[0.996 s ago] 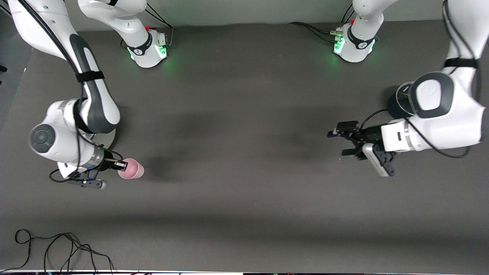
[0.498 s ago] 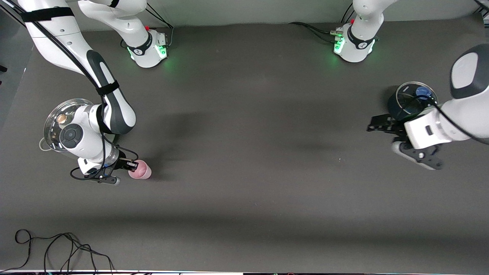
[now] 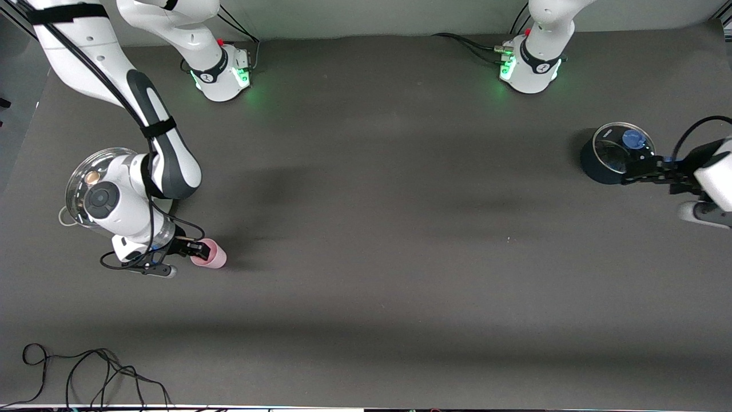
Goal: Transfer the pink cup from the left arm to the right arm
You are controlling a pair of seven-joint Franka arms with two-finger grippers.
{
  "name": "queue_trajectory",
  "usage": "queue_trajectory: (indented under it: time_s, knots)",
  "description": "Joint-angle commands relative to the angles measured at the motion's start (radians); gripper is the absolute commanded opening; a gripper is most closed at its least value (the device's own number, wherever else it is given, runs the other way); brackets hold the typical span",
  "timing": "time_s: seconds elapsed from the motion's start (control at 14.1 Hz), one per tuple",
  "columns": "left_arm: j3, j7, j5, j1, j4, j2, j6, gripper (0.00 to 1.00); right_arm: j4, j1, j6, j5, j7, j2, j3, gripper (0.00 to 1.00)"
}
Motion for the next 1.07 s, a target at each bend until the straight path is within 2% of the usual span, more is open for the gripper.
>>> queue_trajectory:
  time_s: [0.0,0.14,0.43,0.71,0.85,1.0]
  knots:
    - [0.004,-0.031,0.021,0.004,-0.054,-0.066,0.016,1.0,0.004,0.011,-0.117,-0.012,-0.006,-0.126,-0.008,1.0]
    - [0.004,-0.037,0.02,0.018,-0.129,-0.113,0.08,1.0,0.022,0.011,-0.197,-0.012,-0.003,-0.195,-0.009,1.0]
    - [0.004,-0.041,0.012,0.021,-0.29,-0.222,0.197,1.0,0.099,0.011,-0.442,-0.033,-0.002,-0.328,-0.009,1.0]
    - [0.013,-0.041,0.0,0.017,-0.275,-0.227,0.179,1.0,0.261,0.007,-0.772,-0.036,-0.003,-0.41,-0.019,1.0]
    - [0.103,-0.038,-0.044,-0.054,-0.263,-0.229,0.166,1.0,0.303,0.01,-0.858,-0.048,-0.008,-0.448,-0.017,1.0]
    - [0.304,-0.038,-0.066,-0.243,-0.228,-0.23,0.137,1.0,0.315,0.011,-0.919,-0.071,-0.013,-0.489,-0.012,1.0]
